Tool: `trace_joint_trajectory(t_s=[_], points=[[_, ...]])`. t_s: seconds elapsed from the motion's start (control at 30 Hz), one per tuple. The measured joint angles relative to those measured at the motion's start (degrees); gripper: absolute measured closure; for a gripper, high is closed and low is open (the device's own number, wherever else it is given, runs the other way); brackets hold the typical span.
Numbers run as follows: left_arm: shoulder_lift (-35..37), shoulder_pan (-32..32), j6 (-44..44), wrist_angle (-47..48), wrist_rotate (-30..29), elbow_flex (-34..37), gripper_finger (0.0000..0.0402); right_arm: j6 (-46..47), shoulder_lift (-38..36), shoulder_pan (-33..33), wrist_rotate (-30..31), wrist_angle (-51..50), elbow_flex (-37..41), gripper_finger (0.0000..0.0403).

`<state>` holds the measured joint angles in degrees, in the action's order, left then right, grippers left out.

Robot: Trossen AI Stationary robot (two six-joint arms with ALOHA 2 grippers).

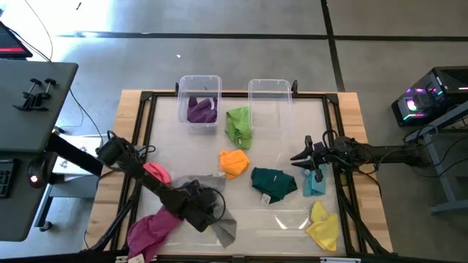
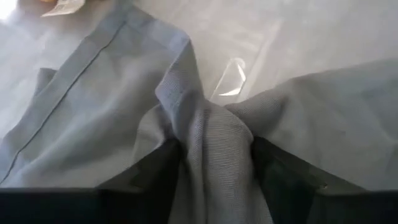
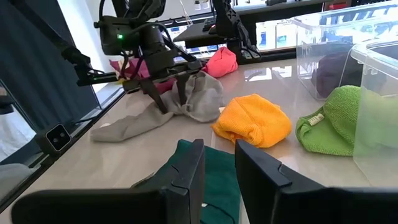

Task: Sort towels by color in basket
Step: Put the gray microfiber cloth into the left transparent bin

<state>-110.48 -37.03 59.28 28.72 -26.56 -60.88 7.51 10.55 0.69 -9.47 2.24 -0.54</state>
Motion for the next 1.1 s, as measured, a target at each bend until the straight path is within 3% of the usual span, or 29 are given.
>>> trace_joint_trajectory(t_s=[0.27, 0.37, 0.47, 0.6, 0.8, 0.93, 1.1], points=[[4.56, 1.59, -9.49, 2.45, 6.43, -1.19, 0.0370, 0.00, 0.00, 0.02, 0.04, 0.00, 0.02, 0.0321], [8.60, 3.63, -14.65, 3.62, 5.73, -4.00, 0.0391, -0.01, 0.00, 0.01, 0.22, 0.00, 0.00, 0.0321], [12.68, 5.57, -18.40, 7.96, -2.17, -7.51, 0.0379, 0.00, 0.00, 0.00, 0.24, 0.00, 0.00, 0.0321], [17.97, 7.54, -25.57, 13.47, -17.09, -12.74, 0.0380, -0.02, -0.02, 0.01, 0.22, 0.00, 0.01, 0.0321], [25.63, 12.02, -44.67, 13.21, -38.88, -18.08, 0.0393, -0.02, 0.50, 0.01, 0.20, 0.04, 0.00, 0.0321], [30.61, 18.26, -56.11, 7.86, -41.23, -19.14, 0.0394, -0.02, 0.72, 0.01, 0.19, 0.02, 0.01, 0.0321], [33.67, 28.87, -57.56, 7.86, -37.03, -19.03, 0.0396, -0.01, 0.72, 0.00, 0.17, 0.02, 0.01, 0.0321]])
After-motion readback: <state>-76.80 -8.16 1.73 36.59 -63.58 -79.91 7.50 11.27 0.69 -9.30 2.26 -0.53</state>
